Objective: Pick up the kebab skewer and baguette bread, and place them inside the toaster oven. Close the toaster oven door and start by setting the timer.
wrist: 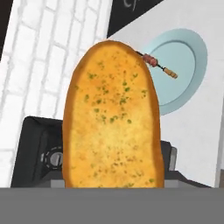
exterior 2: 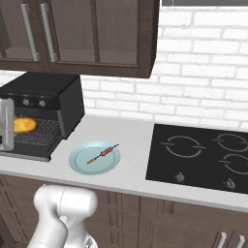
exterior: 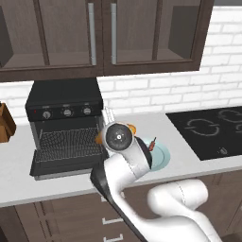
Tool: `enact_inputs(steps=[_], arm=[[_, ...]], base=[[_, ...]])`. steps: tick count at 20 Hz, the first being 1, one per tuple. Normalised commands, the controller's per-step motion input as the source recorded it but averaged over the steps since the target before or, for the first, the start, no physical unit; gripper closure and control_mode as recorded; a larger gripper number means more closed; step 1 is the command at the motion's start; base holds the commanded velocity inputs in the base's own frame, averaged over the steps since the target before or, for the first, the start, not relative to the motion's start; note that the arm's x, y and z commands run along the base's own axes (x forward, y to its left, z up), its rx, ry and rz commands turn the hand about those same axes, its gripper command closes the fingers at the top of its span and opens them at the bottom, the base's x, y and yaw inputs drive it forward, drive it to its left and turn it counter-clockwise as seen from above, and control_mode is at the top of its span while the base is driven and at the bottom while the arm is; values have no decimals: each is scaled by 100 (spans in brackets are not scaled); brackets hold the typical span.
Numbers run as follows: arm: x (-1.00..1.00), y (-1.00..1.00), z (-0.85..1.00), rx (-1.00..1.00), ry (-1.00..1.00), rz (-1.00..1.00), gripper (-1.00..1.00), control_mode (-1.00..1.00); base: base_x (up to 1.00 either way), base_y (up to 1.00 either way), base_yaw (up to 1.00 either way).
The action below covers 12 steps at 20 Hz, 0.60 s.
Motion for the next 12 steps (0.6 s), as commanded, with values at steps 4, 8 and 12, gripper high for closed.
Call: enact_inputs(steps=[4,8,12], arm=[[24,29,-12,7,5,-6,100,-100],[92,16,-68,13,8,0,100,-100],[94,52,-83,4,3,-2,100,-100]], base=[[0,0,0],[0,0,0],[0,0,0]])
